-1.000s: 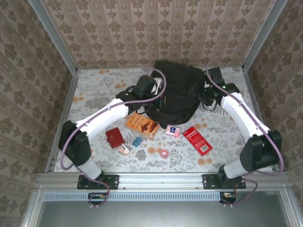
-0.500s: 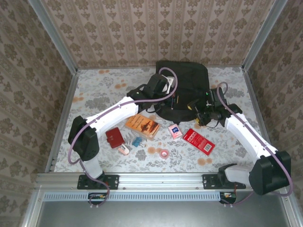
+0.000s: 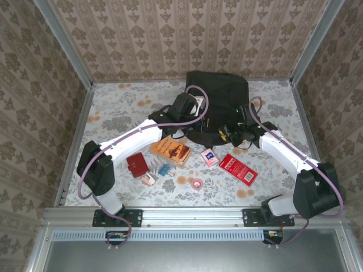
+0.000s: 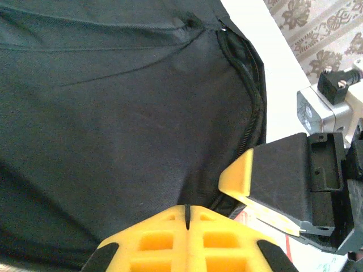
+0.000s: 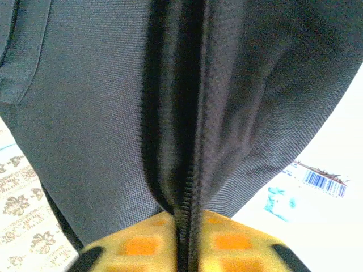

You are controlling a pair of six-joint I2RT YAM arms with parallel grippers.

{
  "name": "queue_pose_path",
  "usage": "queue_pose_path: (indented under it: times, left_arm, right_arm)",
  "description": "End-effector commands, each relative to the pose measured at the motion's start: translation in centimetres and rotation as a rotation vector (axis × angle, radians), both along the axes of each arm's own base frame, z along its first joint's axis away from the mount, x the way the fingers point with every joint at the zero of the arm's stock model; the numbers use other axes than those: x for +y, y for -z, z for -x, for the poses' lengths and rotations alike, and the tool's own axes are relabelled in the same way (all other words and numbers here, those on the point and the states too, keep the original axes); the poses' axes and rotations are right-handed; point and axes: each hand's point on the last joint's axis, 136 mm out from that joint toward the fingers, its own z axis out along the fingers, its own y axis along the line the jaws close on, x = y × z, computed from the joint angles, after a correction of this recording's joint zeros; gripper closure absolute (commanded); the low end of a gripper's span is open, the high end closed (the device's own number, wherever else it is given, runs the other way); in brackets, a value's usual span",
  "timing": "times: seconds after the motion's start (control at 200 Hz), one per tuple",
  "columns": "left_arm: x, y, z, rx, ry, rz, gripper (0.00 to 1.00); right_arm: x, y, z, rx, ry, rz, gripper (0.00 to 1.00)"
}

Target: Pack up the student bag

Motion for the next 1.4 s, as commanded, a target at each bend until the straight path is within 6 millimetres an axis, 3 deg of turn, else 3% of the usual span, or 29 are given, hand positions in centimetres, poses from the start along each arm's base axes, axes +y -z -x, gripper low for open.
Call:
queue_pose_path:
  times: [0.0,0.025,0.39,0.83,0.97,1.145,1.285,1.395]
  left_arm:
    - [1.4,-2.7,-0.9,-0.049,-0.052,0.059,1.00]
    - [1.8,-2.7,-1.1,-0.051,-0.061,0.055,1.00]
    - [7.4,-1.2,-4.9,-0.042,-0.205,0.005,1.00]
    - [8.8,-3.0,-7.9,-0.083,-0.244,0.004,1.00]
    - [7.5,-3.9,-8.3,-0.085,-0.199,0.037,1.00]
    - [4.9,-4.2,-8.3,-0.086,-0.106,0.048,1.00]
    - [1.9,-3.2,-7.5,-0.068,0.001,0.002,1.00]
    - [-0.2,-2.0,-6.7,-0.040,0.066,-0.012,1.00]
  right_arm:
    - [-0.9,-0.8,0.2,-0.019,0.009,0.055,0.96]
    - [-1.0,-0.8,0.3,-0.019,0.005,0.070,1.00]
    - [-2.7,-1.3,0.6,-0.035,-0.061,0.228,1.00]
    - [-3.2,-2.1,0.5,-0.081,-0.256,0.385,1.00]
    - [-1.5,-1.7,0.3,-0.103,-0.372,0.355,1.00]
    - [0.9,-3.4,0.1,-0.194,-0.547,0.342,1.00]
    - [0.5,-4.5,0.0,-0.230,-0.620,0.415,1.00]
    - [-0.7,-4.1,0.0,-0.199,-0.649,0.501,1.00]
